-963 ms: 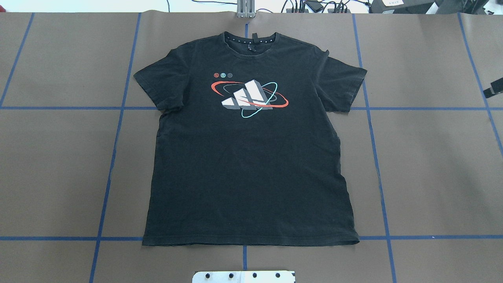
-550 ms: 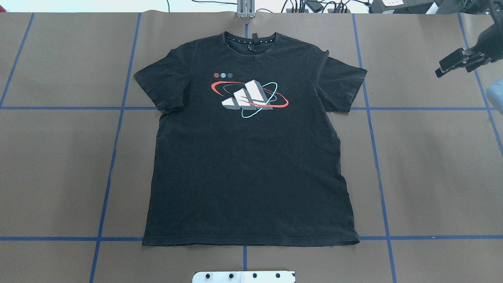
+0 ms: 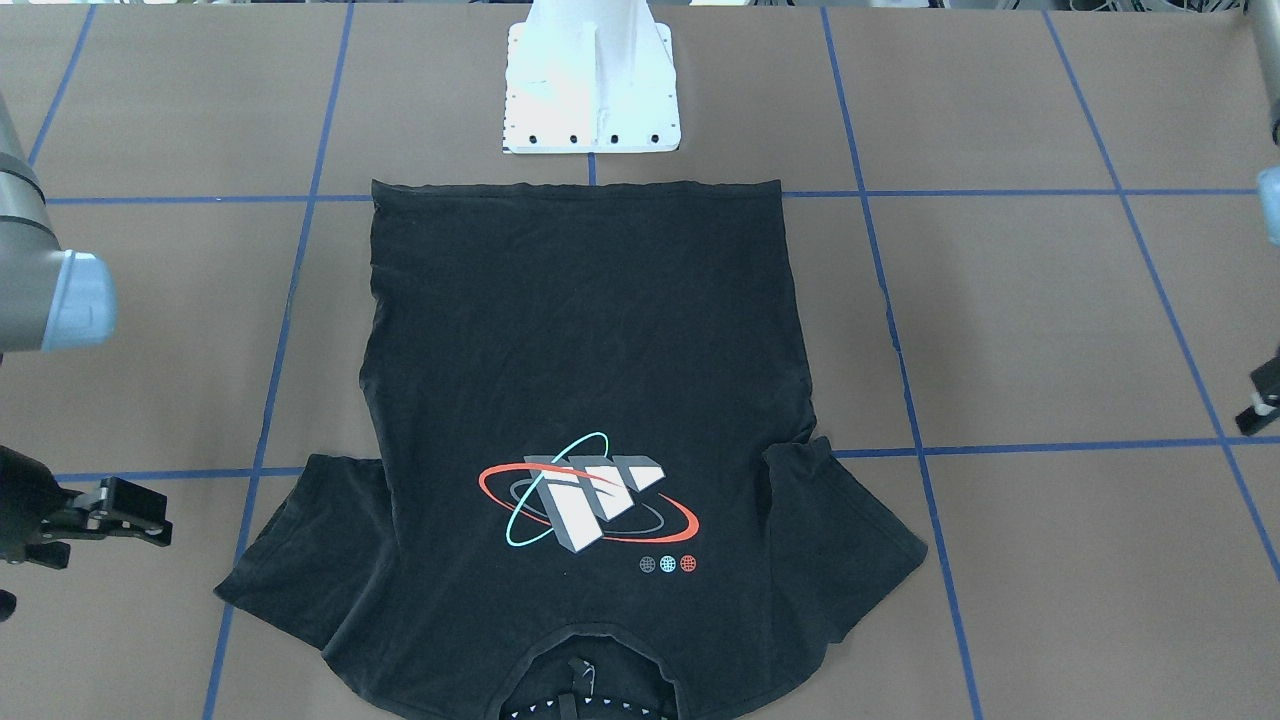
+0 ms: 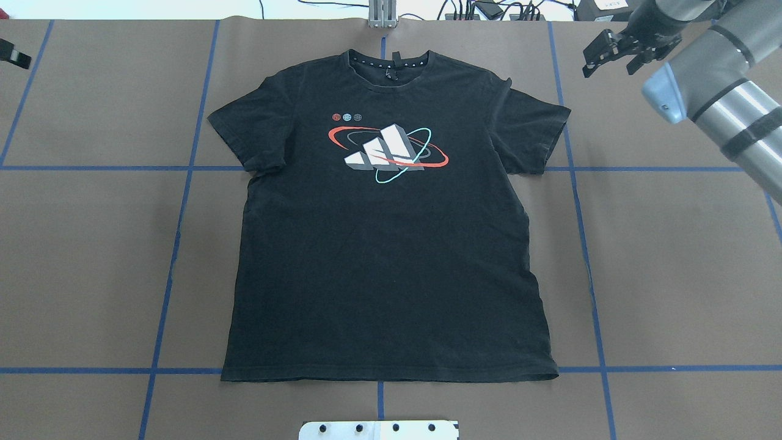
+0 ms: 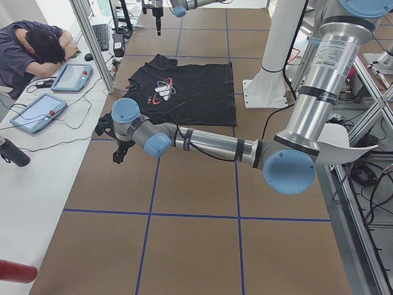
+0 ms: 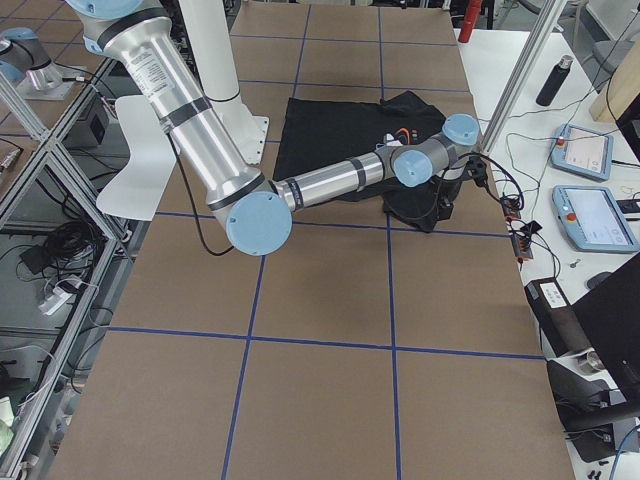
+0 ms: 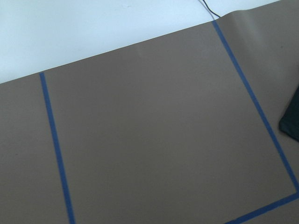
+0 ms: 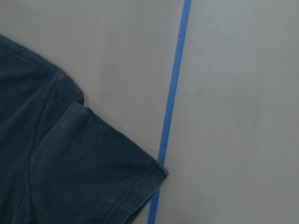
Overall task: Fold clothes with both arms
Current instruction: 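Move the right gripper to the black shirt's shoulder nearest it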
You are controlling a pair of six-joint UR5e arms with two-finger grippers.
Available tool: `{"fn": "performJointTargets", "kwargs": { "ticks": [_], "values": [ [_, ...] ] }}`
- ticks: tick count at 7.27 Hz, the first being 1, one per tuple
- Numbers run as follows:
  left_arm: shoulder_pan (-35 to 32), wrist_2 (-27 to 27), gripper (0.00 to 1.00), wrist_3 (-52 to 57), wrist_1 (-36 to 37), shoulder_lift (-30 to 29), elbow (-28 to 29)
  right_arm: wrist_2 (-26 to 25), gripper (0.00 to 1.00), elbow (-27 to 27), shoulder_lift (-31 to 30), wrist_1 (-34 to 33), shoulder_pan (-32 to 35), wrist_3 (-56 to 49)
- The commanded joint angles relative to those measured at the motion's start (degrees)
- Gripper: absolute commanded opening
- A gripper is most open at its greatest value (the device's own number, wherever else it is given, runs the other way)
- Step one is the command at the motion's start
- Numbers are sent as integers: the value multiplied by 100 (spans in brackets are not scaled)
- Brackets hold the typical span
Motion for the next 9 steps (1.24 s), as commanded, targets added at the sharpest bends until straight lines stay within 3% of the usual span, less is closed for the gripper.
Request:
{"fn": "performJointTargets", "kwargs": {
  "ticks": [1, 4, 6, 9],
  "values": [
    [520, 35, 100, -702, -448, -95, 10, -105, 100, -1459, 573, 1487, -263, 785],
    [617, 35, 100, -782, -448, -140, -8, -316, 99, -2482, 761, 2632, -448, 858],
    [617, 35, 100, -782, -448, -149, 1, -369, 79, -2484, 664, 2670, -553, 858],
    [617, 35, 100, -782, -448, -149, 1, -360, 67, -2458, 550, 2907, -606, 858]
  ]
}}
